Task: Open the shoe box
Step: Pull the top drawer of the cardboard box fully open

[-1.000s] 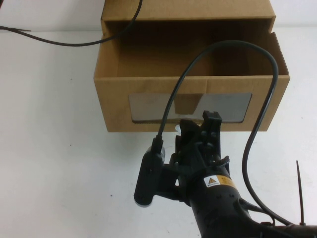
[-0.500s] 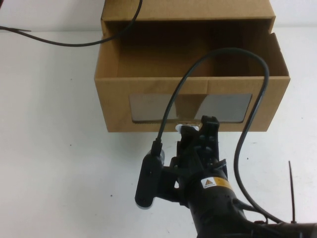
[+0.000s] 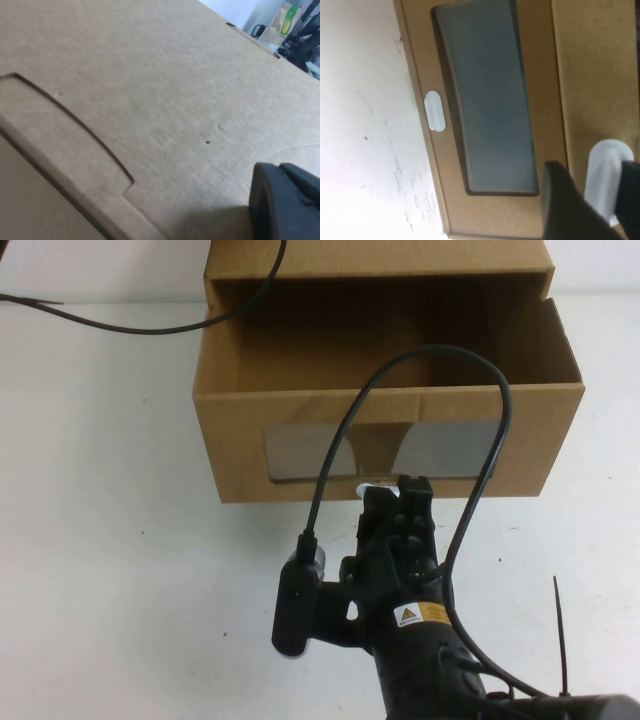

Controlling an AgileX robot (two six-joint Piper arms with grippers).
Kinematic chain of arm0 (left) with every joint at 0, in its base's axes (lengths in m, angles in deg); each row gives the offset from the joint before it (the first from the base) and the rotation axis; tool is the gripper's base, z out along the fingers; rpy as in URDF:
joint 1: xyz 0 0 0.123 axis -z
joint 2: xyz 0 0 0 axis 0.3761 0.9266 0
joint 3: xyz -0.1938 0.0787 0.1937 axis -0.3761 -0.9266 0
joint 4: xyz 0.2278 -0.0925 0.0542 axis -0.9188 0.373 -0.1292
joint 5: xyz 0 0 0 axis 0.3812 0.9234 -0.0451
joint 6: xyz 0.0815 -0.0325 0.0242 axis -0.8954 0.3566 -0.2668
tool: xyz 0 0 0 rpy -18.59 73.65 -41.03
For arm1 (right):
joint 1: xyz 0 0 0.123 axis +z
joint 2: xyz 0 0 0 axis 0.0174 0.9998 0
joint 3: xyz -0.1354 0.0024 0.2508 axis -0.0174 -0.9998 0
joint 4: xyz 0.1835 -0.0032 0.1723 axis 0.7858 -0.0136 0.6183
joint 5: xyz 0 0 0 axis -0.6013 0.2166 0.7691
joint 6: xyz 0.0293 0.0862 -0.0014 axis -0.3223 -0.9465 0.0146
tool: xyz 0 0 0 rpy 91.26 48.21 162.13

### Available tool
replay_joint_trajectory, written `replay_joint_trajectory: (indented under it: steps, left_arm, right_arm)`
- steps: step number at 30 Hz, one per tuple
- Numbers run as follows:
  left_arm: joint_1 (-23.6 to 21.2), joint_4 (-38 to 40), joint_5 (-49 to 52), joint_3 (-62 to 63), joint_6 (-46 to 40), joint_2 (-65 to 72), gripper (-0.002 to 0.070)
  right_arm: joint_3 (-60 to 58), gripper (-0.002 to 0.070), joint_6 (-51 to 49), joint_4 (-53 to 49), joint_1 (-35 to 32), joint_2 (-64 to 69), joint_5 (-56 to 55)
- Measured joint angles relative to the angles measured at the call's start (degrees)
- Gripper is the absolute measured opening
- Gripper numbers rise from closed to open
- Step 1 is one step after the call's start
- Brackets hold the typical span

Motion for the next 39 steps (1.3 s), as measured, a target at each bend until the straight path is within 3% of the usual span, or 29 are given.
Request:
replay_joint_trajectory:
  steps: [5, 12, 23, 39]
  left_arm:
    - [0.00, 0.14, 0.00, 0.00, -0.39, -0.01, -0.0006]
    - [0.00, 0.14, 0.00, 0.00, -0.51, -0.01, -0.0006]
    - [0.00, 0.14, 0.00, 0.00, -0.51, -0.01, -0.0006]
    - [0.00, 0.34, 0.74, 0.00, -0.29, -0.01, -0.0006]
  right_arm:
    - [-0.09, 0.0172, -0.22, -0.71, 0.00, 0.10, -0.47]
    - [-0.09, 0.0015, -1.50, -1.44, 0.00, 0.10, -1.53]
    - [-0.09, 0.0006, -1.50, -0.57, 0.77, 0.10, -2.08]
    - [-0.09, 0.0005, -0.74, 7.33, 8.32, -1.74, -5.29]
